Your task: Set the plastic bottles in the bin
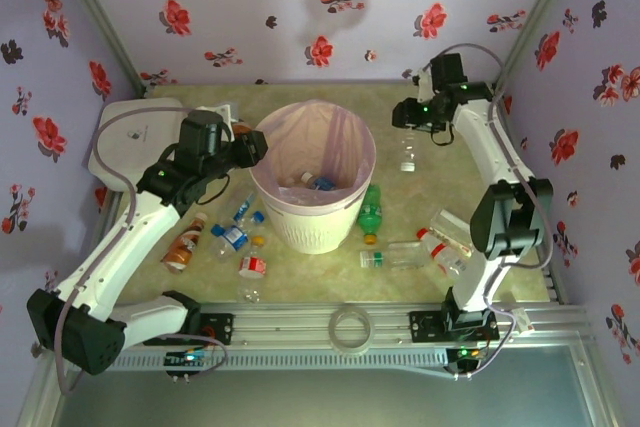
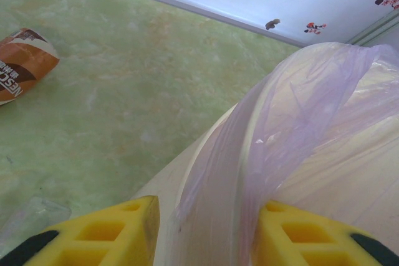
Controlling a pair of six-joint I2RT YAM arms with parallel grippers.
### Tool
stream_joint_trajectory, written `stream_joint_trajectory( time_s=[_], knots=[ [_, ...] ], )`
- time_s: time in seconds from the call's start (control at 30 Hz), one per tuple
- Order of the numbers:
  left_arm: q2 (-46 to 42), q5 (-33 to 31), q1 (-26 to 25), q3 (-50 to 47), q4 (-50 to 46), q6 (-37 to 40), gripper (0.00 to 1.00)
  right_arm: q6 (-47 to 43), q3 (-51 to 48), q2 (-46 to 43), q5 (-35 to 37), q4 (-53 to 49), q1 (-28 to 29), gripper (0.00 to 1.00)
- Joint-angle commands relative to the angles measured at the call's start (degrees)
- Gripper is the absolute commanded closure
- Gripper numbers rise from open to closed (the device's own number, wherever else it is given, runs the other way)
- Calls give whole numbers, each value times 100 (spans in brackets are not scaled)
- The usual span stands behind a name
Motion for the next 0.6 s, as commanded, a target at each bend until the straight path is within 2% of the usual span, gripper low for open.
stream_joint_trajectory(
  time_s=[0.0, 0.17, 0.33, 0.57],
  knots=[
    [-15, -15, 34, -153, -147, 112, 58, -102, 264, -417, 85, -412, 3, 48],
    [36, 35, 34, -90, -129, 106, 58, -101, 648, -1008, 140, -709, 159, 48],
    [78, 68, 36, -128, -10, 119, 59, -128, 1446, -1371, 349, -1147, 485, 48],
    [102, 142, 37, -219, 115, 53, 59, -130, 2590, -1439, 676, -1446, 1432, 49]
  ],
)
